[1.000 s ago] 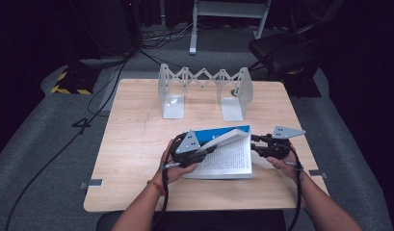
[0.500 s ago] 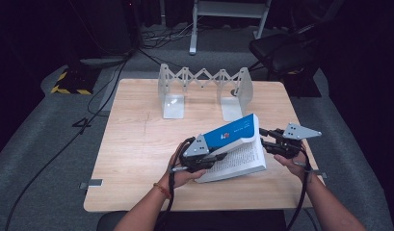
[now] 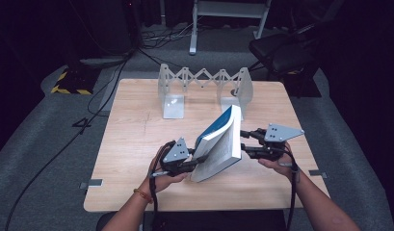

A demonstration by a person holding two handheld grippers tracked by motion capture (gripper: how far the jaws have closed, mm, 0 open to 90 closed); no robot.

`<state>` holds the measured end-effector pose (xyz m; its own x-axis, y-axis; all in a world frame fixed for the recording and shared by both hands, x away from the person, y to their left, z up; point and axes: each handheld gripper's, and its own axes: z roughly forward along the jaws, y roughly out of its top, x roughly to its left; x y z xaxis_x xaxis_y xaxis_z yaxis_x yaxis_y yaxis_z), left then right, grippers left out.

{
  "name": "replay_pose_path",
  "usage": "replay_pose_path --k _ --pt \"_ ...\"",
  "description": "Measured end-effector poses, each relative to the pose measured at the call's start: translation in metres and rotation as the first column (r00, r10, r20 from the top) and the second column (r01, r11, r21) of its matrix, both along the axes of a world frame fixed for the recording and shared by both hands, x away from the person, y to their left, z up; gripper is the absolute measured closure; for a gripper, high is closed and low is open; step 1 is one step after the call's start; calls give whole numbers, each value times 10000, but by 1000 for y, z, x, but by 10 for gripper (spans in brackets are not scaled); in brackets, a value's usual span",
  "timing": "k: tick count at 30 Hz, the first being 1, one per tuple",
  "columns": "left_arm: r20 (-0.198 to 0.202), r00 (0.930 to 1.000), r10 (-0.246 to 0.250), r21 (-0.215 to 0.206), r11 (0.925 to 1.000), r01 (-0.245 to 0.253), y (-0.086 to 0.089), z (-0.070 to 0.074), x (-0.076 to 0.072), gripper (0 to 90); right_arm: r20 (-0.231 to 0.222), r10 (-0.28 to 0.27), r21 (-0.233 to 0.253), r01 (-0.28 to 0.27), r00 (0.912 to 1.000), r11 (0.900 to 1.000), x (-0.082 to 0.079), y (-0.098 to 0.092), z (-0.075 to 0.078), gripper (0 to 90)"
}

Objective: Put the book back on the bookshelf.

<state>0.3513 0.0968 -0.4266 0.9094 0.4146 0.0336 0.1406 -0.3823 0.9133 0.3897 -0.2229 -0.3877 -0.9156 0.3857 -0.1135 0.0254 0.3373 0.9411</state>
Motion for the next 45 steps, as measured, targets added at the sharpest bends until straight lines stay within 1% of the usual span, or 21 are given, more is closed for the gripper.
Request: replay_pose_path --k 1,3,4,5,6,8,12,15,18,21,24,26,29,32,35,36,37,39,40,42,45 --pt "-160 9999 3 182 9998 0 0 -5 0 681 -67 6 -95 -6 10000 10000 -1 4 -1 535" --pt "-339 9994 -57 269 9996 66 0 -11 0 647 -239 45 -239 -51 9997 9997 1 11 -6 509" --pt "-323 9994 -93 410 9991 106 0 -14 1 632 -395 57 -326 -70 9992 9994 3 13 -9 496" --pt "-400 9991 -128 214 9997 136 1 -17 3 632 -454 58 -344 -74 9990 9994 4 15 -11 494" --pt "-553 9983 -177 94 9998 183 2 -18 4 635 -536 102 -194 -113 9985 9997 5 15 -13 494" --pt "-684 9970 -368 -4 9993 368 1 -19 7 646 -616 150 -36 -152 9980 9999 7 14 -15 487" --pt "-796 9944 -696 -258 9974 678 -3 -18 15 681 -450 155 -47 -158 9989 9999 7 9 -17 487" --pt "-907 9916 -922 -533 9947 876 -12 -19 23 686 -386 -68 20 69 9992 10000 9 0 -19 490" --pt "-893 9904 -1060 -647 9928 1004 -24 -19 30 681 -234 -512 69 514 9984 9987 11 -8 -18 530" --pt "-1015 9877 -1189 -904 9898 1099 -36 -21 38 673 -201 -792 166 795 9967 9967 13 -17 -16 554" --pt "-971 9885 -1156 -1001 9893 1059 -46 -22 44 670 -39 -1121 61 1121 9937 9937 12 -24 -13 566" --pt "-966 9882 -1189 -992 9890 1093 -47 -22 45 665 -53 -1140 134 1141 9935 9934 12 -28 -13 566" --pt "-860 9910 -1030 -761 9924 965 -47 -19 42 636 79 -1170 101 1169 9931 9931 9 -28 -12 563" --pt "-737 9933 -890 -573 9947 849 -44 -17 39 614 39 -1079 180 1078 9942 9940 6 -25 -12 543" --pt "-538 9959 -724 -191 9973 714 -39 -14 33 583 172 -892 50 892 9959 9960 0 -17 -12 523" --pt "-407 9954 -867 -165 9961 861 -35 -11 28 555 194 -792 -25 793 9967 9968 -2 -13 -12 523" --pt "-407 9954 -867 -165 9961 861 -35 -11 28 528 194 -792 -25 793 9967 9968 -2 -13 -12 523" --pt "-334 9931 -1125 -291 9933 1115 -32 -8 18 506 169 -667 -95 668 9976 9977 -4 -7 -14 526" --pt "-289 9928 -1161 -205 9931 1155 -31 -8 15 491 108 -546 -99 547 9984 9985 -6 -5 -15 527" --pt "-299 9940 -1050 58 9944 1053 -32 -8 7 409 219 -495 -284 502 9985 9983 -8 0 -16 529" --pt "-351 9964 -776 413 9960 790 -36 -11 0 306 231 -370 -174 374 9990 9992 -9 4 -14 529"
